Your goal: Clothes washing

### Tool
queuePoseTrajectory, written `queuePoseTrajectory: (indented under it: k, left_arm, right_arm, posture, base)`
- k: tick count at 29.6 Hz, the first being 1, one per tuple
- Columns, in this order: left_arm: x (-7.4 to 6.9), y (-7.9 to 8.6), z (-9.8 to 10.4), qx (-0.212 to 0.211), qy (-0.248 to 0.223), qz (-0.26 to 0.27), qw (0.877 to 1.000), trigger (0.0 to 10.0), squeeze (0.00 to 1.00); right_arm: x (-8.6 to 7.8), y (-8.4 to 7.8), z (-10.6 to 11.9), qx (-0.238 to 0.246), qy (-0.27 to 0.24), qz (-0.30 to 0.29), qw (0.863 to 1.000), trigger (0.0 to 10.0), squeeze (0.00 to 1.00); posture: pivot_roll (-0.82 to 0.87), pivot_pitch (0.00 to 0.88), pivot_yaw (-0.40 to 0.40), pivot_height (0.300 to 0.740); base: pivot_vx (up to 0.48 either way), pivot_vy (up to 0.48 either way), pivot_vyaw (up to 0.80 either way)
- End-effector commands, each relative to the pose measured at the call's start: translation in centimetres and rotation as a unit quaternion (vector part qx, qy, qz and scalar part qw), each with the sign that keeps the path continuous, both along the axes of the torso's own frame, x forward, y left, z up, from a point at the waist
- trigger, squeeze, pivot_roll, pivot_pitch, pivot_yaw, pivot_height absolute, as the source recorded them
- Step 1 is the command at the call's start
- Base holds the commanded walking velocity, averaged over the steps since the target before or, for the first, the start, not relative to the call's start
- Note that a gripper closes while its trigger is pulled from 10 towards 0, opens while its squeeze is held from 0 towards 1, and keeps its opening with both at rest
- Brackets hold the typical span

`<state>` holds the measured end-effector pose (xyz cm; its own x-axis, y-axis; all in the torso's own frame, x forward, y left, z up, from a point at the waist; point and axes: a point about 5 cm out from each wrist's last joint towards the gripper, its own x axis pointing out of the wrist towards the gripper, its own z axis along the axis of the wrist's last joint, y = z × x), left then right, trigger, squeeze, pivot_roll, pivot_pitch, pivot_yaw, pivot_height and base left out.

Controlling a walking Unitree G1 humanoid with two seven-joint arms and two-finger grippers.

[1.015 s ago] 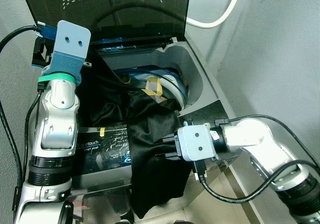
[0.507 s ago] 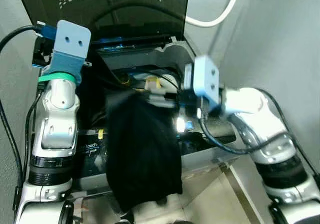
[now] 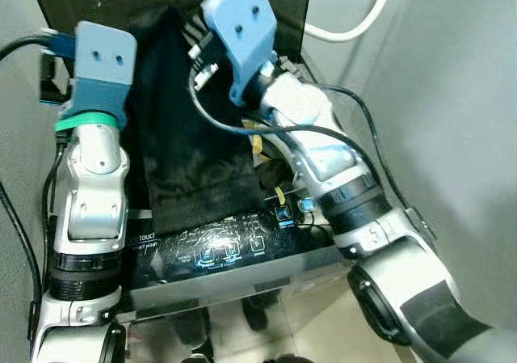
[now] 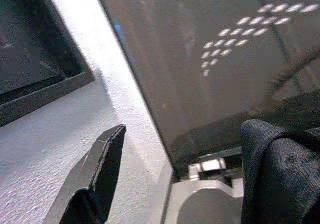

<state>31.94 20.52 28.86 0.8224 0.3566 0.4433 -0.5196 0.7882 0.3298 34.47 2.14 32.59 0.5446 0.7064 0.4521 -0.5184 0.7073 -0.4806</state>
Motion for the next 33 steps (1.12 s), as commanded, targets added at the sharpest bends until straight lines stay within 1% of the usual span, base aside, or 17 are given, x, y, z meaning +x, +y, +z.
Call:
queuePoseTrajectory:
  k: [1,4,5,8,9,11,12,13,14,16,17,22,23,26,29,32,33]
  left_arm:
    - [-0.6,0.2,0.5,0.006,-0.022,0.014,1.000,10.0,0.00]
    - [-0.7,0.2,0.5,0.008,-0.021,0.013,1.000,10.0,0.00]
    - [-0.6,0.1,0.2,0.011,-0.012,0.004,1.000,10.0,0.00]
    - [-0.5,-0.1,0.1,0.014,-0.006,-0.003,1.000,10.0,0.00]
    - [-0.3,-0.6,-0.2,0.016,0.004,-0.022,1.000,10.0,0.00]
    - [-0.3,-0.6,-0.2,0.016,0.004,-0.022,1.000,10.0,0.00]
    - [-0.1,-1.0,-0.5,0.015,0.014,-0.043,0.999,10.0,0.00]
    - [-0.1,-1.0,-0.5,0.015,0.014,-0.043,0.999,10.0,0.00]
    - [0.0,-1.5,-0.6,0.015,0.020,-0.059,0.998,10.0,0.00]
    - [0.0,-1.5,-0.6,0.015,0.020,-0.059,0.998,10.0,0.00]
    - [0.0,-1.8,-0.8,0.015,0.023,-0.068,0.997,10.0,0.00]
    - [0.0,-1.9,-0.9,0.019,0.032,-0.074,0.997,10.0,0.00]
    - [0.0,-1.9,-1.0,0.019,0.034,-0.075,0.996,10.0,0.00]
    - [0.0,-2.0,-1.0,0.019,0.035,-0.076,0.996,10.0,0.00]
    - [-0.1,-2.5,-1.4,0.019,0.048,-0.106,0.993,10.0,0.00]
    - [-0.1,-2.7,-1.5,0.021,0.052,-0.119,0.991,10.0,0.00]
    - [-0.1,-2.9,-1.5,0.021,0.054,-0.129,0.990,10.0,0.00]
  right_arm:
    - [-0.1,0.6,-0.1,-0.008,-0.017,-0.012,1.000,10.0,0.00]
    - [-0.1,1.0,-0.7,-0.026,-0.024,-0.018,0.999,10.0,0.00]
    - [0.0,1.2,-2.1,-0.059,-0.013,-0.014,0.998,10.0,0.00]
    - [0.2,1.3,-3.1,-0.078,-0.005,-0.010,0.997,10.0,0.00]
    - [0.3,1.2,-5.4,-0.141,0.018,0.011,0.990,10.0,0.00]
    - [0.3,1.2,-5.4,-0.141,0.018,0.011,0.990,10.0,0.00]
    - [0.3,0.6,-7.0,-0.181,0.036,0.022,0.983,10.0,0.00]
    - [0.3,0.6,-7.0,-0.181,0.036,0.022,0.983,10.0,0.00]
    - [0.2,-0.1,-8.2,-0.207,0.056,0.046,0.976,10.0,0.00]
    - [0.2,-0.1,-8.2,-0.207,0.056,0.046,0.976,10.0,0.00]
    - [0.1,-0.9,-8.7,-0.215,0.075,0.067,0.971,10.0,1.00]
    - [-0.8,-3.6,-9.1,-0.256,0.096,0.136,0.952,10.0,1.00]
    - [-1.1,-4.0,-8.9,-0.247,0.103,0.150,0.952,10.0,0.00]
    - [-1.2,-4.2,-8.7,-0.239,0.108,0.159,0.952,10.0,0.00]
    - [-2.0,-6.7,-7.9,-0.189,0.138,0.192,0.953,10.0,0.00]
    - [-2.3,-7.5,-7.7,-0.177,0.147,0.202,0.952,10.0,0.00]
    - [-2.8,-8.4,-7.7,-0.158,0.156,0.210,0.952,10.0,0.00]
  posture:
    - [0.01,0.000,-0.004,0.740]
    - [0.01,0.000,-0.004,0.740]
    - [0.01,0.000,-0.002,0.740]
    - [0.01,0.000,0.000,0.740]
    - [0.00,0.000,0.006,0.740]
    - [0.00,0.000,0.006,0.740]
    - [-0.01,0.000,0.011,0.740]
    - [-0.01,0.000,0.011,0.740]
    - [-0.02,0.000,0.017,0.740]
    - [-0.02,0.000,0.017,0.740]
    - [-0.02,0.000,0.022,0.740]
    - [-0.01,0.002,0.032,0.740]
    - [-0.01,0.003,0.032,0.740]
    - [-0.01,0.003,0.032,0.740]
    - [-0.01,0.019,0.039,0.740]
    - [-0.01,0.019,0.039,0.740]
    - [-0.02,0.026,0.039,0.740]
  base:
    - [0.000,0.000,0.00]
    - [0.000,0.000,0.00]
    - [0.000,0.000,0.00]
    - [0.000,0.000,0.00]
    - [0.000,0.000,0.00]
    - [0.000,0.000,0.00]
    - [0.000,0.000,0.00]
    - [0.000,0.000,0.00]
    - [0.000,0.000,0.00]
    - [0.000,0.000,0.00]
    - [0.000,0.000,0.00]
    - [0.000,0.000,0.00]
    - [0.000,0.000,0.00]
    - [0.000,0.000,0.00]
    - [0.000,0.000,0.00]
    - [0.000,0.000,0.00]
    - [0.000,0.000,0.00]
